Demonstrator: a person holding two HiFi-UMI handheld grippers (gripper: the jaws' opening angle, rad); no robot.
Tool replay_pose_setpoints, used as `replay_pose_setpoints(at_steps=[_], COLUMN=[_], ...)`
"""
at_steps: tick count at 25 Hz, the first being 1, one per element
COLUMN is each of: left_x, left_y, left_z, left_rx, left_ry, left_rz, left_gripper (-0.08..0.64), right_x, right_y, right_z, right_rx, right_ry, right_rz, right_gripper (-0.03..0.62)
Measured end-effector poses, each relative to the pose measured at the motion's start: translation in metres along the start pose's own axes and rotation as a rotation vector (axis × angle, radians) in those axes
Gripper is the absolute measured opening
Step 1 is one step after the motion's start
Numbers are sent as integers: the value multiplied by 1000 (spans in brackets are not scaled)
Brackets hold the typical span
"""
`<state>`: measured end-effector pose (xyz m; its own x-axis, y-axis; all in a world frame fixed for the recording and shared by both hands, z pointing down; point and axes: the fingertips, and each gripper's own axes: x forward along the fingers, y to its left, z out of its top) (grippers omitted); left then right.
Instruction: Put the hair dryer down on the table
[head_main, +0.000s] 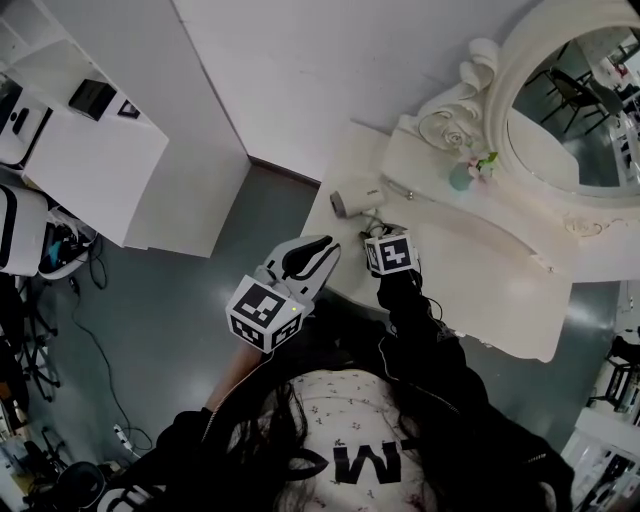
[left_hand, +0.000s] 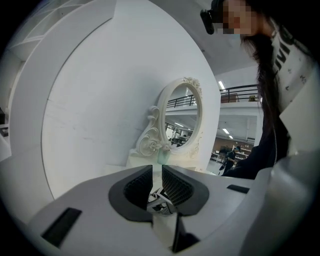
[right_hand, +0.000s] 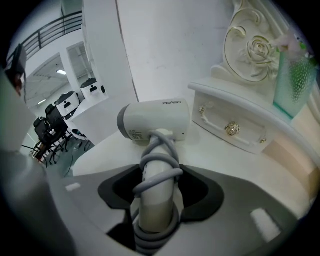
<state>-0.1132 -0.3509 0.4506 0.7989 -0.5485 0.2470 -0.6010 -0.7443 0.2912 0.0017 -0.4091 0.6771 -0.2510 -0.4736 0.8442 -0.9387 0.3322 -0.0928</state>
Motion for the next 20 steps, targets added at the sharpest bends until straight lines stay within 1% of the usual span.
replay_pose_setpoints(at_steps=[2, 4, 8, 10, 13, 15, 20], left_x=[-2, -7, -19, -23, -29, -32, -30], left_y=[-4, -2, 6, 7, 5, 4, -2], left_z=[1, 0, -5, -7, -9, -11, -14], left_rx=[5, 6, 3, 4, 5, 5, 6], left_ry=[1, 4, 9, 9, 11, 12, 11], left_rz=[-7, 5, 44, 53, 60, 59, 37], left_gripper=[58, 58, 58, 58, 58, 58, 58], right_x=[-1, -1, 0, -5, -19, -33, -81], right_y=[-2, -2, 1, -1, -9, -11, -3], right_z=[-1, 0, 2, 4, 4, 4, 13], right_rx=[-17, -25, -7, 41, 151, 210, 262], right_ry=[0, -2, -7, -37, -98, -147, -294], right_rz=[-17, -20, 11, 22, 30, 52, 114], right_gripper=[238, 239, 243, 298, 298, 298, 298])
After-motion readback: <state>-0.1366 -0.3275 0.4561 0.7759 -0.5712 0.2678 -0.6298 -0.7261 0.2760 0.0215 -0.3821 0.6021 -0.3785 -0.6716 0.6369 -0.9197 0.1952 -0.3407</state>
